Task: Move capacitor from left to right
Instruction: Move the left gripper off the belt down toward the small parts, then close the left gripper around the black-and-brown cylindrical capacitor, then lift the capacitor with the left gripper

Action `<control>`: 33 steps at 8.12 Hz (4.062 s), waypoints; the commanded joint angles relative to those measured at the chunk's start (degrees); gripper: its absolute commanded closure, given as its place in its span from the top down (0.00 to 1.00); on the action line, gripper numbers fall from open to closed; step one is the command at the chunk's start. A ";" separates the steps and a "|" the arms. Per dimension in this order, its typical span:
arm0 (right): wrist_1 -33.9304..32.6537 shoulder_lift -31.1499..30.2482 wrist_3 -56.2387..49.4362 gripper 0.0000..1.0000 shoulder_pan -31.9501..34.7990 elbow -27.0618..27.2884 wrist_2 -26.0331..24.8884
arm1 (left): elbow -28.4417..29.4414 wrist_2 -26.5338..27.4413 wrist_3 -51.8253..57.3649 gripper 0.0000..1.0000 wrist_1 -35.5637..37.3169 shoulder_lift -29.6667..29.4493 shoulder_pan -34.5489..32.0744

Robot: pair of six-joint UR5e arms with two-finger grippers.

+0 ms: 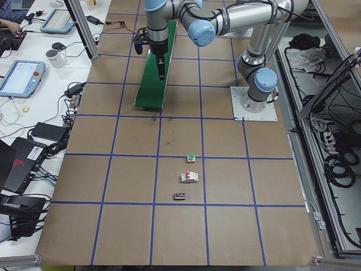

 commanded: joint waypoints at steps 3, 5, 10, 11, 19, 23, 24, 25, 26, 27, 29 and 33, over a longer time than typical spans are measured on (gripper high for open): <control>0.11 0.00 -0.03 1.00 0.00 0.00 -0.06 | -0.83 6.44 26.55 1.00 13.82 -4.99 20.79; 0.11 0.00 -0.03 1.00 0.00 0.00 -0.06 | 0.13 3.99 32.39 1.00 14.90 -10.44 30.74; 0.20 0.00 -0.03 1.00 0.09 0.00 -0.06 | 0.31 -4.53 44.55 1.00 28.32 -24.68 36.66; 0.11 0.00 -0.03 1.00 0.09 0.00 0.02 | 0.48 -4.64 45.43 1.00 29.23 -26.27 36.84; -0.07 0.00 -0.12 1.00 0.00 0.09 -0.06 | 3.29 -7.80 46.84 1.00 31.08 -32.52 37.28; 0.11 0.00 -0.12 1.00 0.00 0.09 -0.06 | 3.38 -7.80 46.93 1.00 31.08 -33.66 37.28; -0.06 0.00 -0.12 1.00 0.00 0.09 -0.06 | 3.30 -7.80 46.93 1.00 31.08 -34.19 37.45; 0.11 0.00 -0.04 1.00 0.00 0.09 -0.06 | 3.30 -7.80 47.19 1.00 31.08 -34.19 37.72; -0.06 0.00 -0.12 1.00 0.00 0.09 -0.06 | 3.30 -7.80 47.19 1.00 31.08 -34.28 37.81; -0.07 0.00 -0.12 1.00 0.00 0.09 -0.06 | 3.30 -7.80 47.19 1.00 31.17 -34.37 37.98; 0.11 0.00 -0.12 1.00 0.00 0.09 -0.06 | 2.95 -7.80 47.02 0.88 31.17 -34.37 38.25; -0.24 0.00 -0.12 1.00 0.00 0.09 0.02 | 2.94 -7.89 47.02 0.88 31.08 -34.90 38.25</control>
